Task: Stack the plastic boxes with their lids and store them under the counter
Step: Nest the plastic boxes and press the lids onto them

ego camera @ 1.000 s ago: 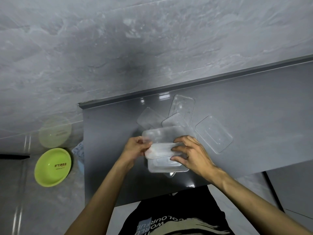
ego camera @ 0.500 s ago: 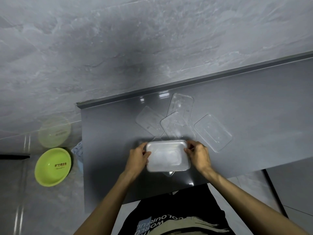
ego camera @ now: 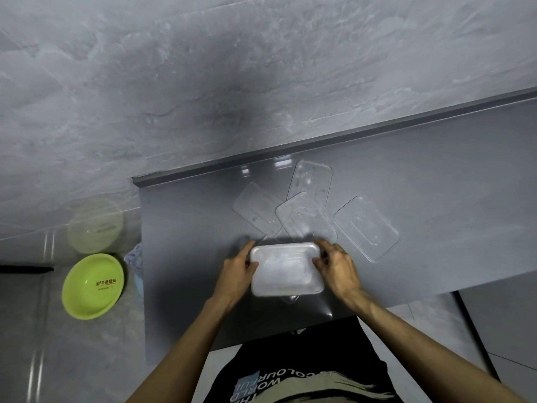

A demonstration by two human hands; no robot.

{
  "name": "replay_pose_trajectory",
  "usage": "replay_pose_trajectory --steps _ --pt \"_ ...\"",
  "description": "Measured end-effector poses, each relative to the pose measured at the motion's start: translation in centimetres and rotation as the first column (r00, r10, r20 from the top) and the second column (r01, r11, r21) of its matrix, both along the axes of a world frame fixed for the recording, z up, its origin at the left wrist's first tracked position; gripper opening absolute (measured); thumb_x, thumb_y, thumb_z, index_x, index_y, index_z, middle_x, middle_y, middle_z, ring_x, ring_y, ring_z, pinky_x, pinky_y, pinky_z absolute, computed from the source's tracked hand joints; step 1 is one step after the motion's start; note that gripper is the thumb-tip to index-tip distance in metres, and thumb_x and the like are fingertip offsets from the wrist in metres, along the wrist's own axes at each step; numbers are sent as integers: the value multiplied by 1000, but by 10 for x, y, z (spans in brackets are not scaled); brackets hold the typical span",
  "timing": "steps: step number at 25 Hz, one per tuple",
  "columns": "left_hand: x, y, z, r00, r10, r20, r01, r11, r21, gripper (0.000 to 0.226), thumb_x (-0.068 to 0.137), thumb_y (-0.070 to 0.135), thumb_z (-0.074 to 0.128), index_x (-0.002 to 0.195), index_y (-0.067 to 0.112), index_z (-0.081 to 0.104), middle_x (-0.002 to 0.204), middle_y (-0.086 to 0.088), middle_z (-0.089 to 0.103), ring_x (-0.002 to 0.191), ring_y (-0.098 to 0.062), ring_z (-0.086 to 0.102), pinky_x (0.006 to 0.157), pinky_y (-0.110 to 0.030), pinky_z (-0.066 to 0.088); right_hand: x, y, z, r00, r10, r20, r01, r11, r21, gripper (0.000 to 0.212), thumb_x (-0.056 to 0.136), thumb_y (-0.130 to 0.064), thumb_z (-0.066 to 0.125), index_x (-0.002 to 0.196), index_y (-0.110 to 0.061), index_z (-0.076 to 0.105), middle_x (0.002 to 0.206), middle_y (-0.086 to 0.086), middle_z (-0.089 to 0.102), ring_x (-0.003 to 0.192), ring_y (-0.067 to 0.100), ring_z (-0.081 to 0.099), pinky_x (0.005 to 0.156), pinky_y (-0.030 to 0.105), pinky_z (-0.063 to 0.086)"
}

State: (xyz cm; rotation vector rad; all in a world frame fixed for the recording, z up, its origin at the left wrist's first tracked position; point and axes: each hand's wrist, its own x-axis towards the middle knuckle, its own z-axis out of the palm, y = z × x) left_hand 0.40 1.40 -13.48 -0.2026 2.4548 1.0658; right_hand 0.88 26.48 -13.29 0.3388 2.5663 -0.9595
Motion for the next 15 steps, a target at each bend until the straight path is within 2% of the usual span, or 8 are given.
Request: replay_pose_trajectory --steps 2,6,10,13,15 --pt "3 -2 -5 998 56 9 -57 996 63 52 91 19 59 141 26 47 122 -6 68 111 -22 64 90 -22 48 1 -1 1 1000 14 19 -14 1000 -11 55 85 -21 66 136 -30 49 119 8 65 103 29 65 90 39 54" --pt "2 -3 -9 992 124 27 -127 983 131 51 89 14 63 138 24 51 118 -5 68 99 -14 64 60 0 46 0 1 2 999 -17 46 21 994 -104 59 85 -18 67 137 -37 47 111 7 71 99 26 67 90 36 55" --pt "-1 -5 -11 990 112 92 -129 969 213 55 90 12 62 141 25 47 121 -6 65 102 -16 62 59 -7 52 0 3 -1 999 -32 39 38 986 -165 59 85 -14 68 138 -30 50 111 7 70 97 22 67 93 32 53" --pt "-3 -8 -12 988 71 138 -97 977 190 56 90 20 62 143 27 44 121 0 62 104 -16 60 63 -11 54 1 3 -3 999 -39 35 44 984 -172 56 85 -13 68 137 -27 51 111 7 70 96 20 65 92 29 52" --pt "-3 -6 -13 979 96 178 -127 977 172 45 88 26 65 131 22 53 118 0 65 98 -15 64 66 -18 56 0 4 -3 998 -37 45 45 981 -187 55 84 -14 68 135 -27 52 110 5 70 91 17 64 90 26 51"
